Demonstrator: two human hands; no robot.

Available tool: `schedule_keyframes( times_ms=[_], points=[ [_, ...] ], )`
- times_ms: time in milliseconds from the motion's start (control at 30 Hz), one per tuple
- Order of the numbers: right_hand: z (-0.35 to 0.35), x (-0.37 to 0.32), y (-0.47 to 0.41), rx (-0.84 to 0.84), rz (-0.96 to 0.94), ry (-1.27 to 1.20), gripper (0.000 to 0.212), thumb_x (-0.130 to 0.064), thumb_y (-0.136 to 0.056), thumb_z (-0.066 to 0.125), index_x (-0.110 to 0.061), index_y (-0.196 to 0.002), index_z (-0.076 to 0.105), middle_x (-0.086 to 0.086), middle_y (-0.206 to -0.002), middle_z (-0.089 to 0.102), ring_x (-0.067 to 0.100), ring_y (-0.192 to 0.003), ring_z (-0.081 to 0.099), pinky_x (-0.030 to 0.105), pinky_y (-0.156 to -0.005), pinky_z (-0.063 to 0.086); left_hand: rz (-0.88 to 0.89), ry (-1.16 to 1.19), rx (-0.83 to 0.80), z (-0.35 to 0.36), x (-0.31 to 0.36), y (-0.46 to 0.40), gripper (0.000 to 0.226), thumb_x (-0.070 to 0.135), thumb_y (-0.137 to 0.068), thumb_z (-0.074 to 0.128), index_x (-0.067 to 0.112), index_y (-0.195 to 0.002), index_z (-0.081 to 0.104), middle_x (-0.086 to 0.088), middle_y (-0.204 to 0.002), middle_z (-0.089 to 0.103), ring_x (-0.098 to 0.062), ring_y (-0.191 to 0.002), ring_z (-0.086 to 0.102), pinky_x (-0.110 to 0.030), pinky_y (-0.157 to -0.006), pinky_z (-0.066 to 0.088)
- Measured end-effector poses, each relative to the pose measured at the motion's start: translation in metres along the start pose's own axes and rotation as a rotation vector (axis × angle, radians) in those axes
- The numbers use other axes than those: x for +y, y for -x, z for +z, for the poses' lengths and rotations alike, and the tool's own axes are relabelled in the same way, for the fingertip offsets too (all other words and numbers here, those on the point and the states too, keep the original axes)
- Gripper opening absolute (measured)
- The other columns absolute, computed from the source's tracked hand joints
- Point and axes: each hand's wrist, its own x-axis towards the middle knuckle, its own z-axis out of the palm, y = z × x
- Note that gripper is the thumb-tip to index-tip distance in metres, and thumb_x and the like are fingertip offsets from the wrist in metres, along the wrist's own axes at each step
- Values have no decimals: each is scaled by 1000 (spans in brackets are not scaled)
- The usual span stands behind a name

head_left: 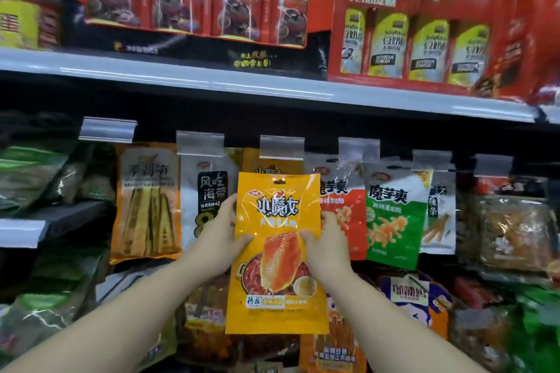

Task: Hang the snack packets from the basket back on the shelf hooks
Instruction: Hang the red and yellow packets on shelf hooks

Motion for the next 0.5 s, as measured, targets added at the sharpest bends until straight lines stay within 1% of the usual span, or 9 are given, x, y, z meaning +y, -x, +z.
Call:
schedule_keyframes(
  times_ms=[67,133,233,300,333,367,400,433,500],
  points=[
    [-2,5,-16,-18,-80,18,55,-21,-96,55,-28,-143,27,7,-80,64,16,-54,48,35,-56,46,74,2,19,6,0,-10,91,11,-91,62,54,-144,2,19,-110,52,-9,-88,67,-42,-75,60],
    [-5,8,-35,-30,-165,10,65,-22,-96,55,-36,-146,16,14,-76,67,20,-51,48,37,-52,43,152,46,44,10,2,-19,88,9,-92,59,65,-138,8,26,-116,50,-15,-81,71,-42,-71,60],
    [-10,10,-52,-49,-365,108,79,-23,-96,54,-61,-139,0,-2,-65,56,13,-48,40,38,-49,39,212,40,71,14,1,-27,81,6,-93,57,61,-138,18,21,-129,53,-14,-79,71,-35,-71,61],
    [-12,12,-52,-83,-463,162,84,-23,-98,50,-75,-122,-11,-12,-78,56,2,-49,34,27,-46,35,235,-14,94,16,-2,-29,80,8,-93,58,59,-141,19,15,-138,48,-20,-90,69,-37,-74,60],
    [-12,12,-50,-114,-492,152,82,-22,-99,48,-75,-121,-10,-7,-98,63,2,-53,41,26,-49,39,244,-42,103,16,-5,-29,80,9,-93,58,59,-141,19,12,-139,47,-20,-96,67,-37,-76,60],
    [-12,13,-47,-133,-523,153,77,-21,-99,47,-71,-123,-8,-4,-123,60,6,-65,55,30,-59,47,244,-66,110,16,-8,-29,80,10,-93,58,59,-142,18,7,-136,49,-20,-102,64,-37,-78,59],
    [-14,14,-45,-154,-541,162,72,-21,-100,45,-67,-125,-6,-5,-140,50,13,-90,62,34,-75,51,255,-83,113,15,-11,-29,80,11,-93,58,58,-142,17,1,-130,52,-23,-104,61,-38,-78,59],
    [-15,15,-43,-181,-571,167,69,-22,-101,43,-65,-126,-4,-8,-147,41,18,-115,56,35,-89,48,259,-98,108,14,-14,-28,80,11,-93,58,57,-143,17,-3,-124,53,-27,-103,59,-39,-77,58],
    [-15,17,-44,-196,-611,145,67,-23,-101,41,-67,-124,-4,-11,-151,34,17,-139,34,31,-102,40,264,-90,101,10,-14,-30,78,11,-93,58,55,-143,18,1,-122,53,-28,-101,60,-42,-75,59]
  ],
)
